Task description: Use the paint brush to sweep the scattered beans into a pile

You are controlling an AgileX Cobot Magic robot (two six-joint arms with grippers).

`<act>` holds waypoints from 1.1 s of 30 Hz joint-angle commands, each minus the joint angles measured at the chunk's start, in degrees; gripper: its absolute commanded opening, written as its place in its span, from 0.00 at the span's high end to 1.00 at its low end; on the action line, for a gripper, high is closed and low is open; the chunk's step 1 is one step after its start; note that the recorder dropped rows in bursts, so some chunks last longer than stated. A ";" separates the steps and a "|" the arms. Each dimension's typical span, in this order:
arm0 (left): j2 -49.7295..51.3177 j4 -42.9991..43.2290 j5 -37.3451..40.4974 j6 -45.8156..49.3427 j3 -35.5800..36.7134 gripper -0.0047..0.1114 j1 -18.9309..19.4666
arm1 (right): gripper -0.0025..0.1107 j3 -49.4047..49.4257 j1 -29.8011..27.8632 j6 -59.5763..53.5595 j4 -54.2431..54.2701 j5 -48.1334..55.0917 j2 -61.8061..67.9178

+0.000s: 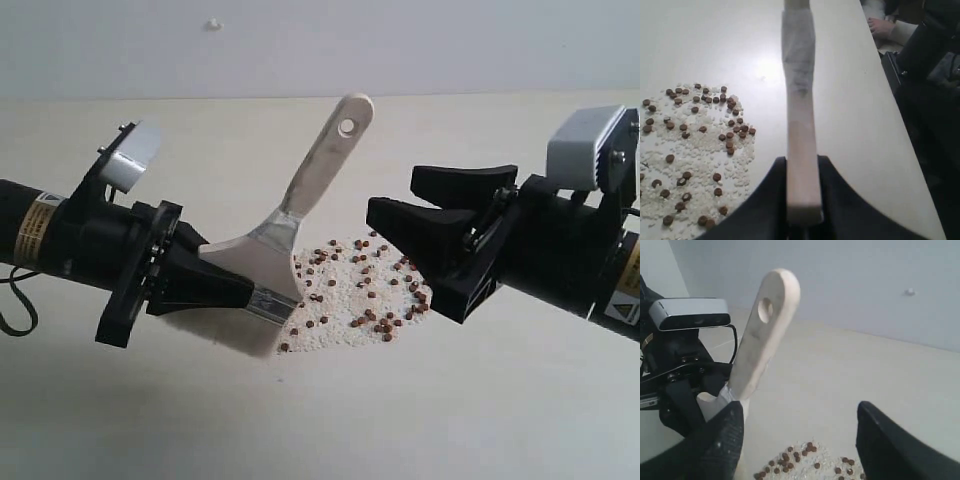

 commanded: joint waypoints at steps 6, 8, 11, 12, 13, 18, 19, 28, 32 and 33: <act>-0.39 -0.57 -0.91 0.54 0.16 0.96 -0.31 | 0.44 -0.33 -0.13 -1.40 -0.56 -0.65 -0.03; -0.39 -1.73 -0.91 0.85 0.16 0.96 -0.31 | 0.44 -0.33 -0.13 0.43 -1.21 -3.69 -0.03; -0.39 -3.00 -0.91 1.74 0.16 0.96 -0.31 | 0.44 -0.33 -0.13 0.79 -1.81 -7.93 -0.03; -0.39 -3.00 -0.91 1.74 0.16 0.96 -0.31 | 0.44 -0.33 -0.13 0.79 -1.07 -8.06 -0.03; -0.39 -3.00 -0.91 1.52 0.16 0.96 -0.31 | 0.44 -0.33 -0.13 0.79 0.07 -8.06 0.19; -0.39 -3.37 -0.91 0.62 0.16 0.96 -0.31 | 0.44 -4.47 -0.13 1.19 -2.59 -7.30 2.93; -0.39 -3.26 -0.91 0.49 0.16 0.96 -0.31 | 0.44 -4.50 -0.13 1.19 -1.11 -7.30 2.93; -0.39 -3.37 -0.91 1.70 -0.27 0.96 -0.31 | 0.44 -4.50 -0.13 5.87 0.95 -5.84 2.72; -0.39 -4.27 -0.91 1.70 -0.27 0.96 -0.31 | 0.44 -4.50 -0.13 5.87 0.95 -5.84 2.72; -0.39 -4.27 -0.91 1.70 -0.27 0.96 -0.31 | 0.44 -4.50 -0.13 6.09 0.44 -5.45 2.72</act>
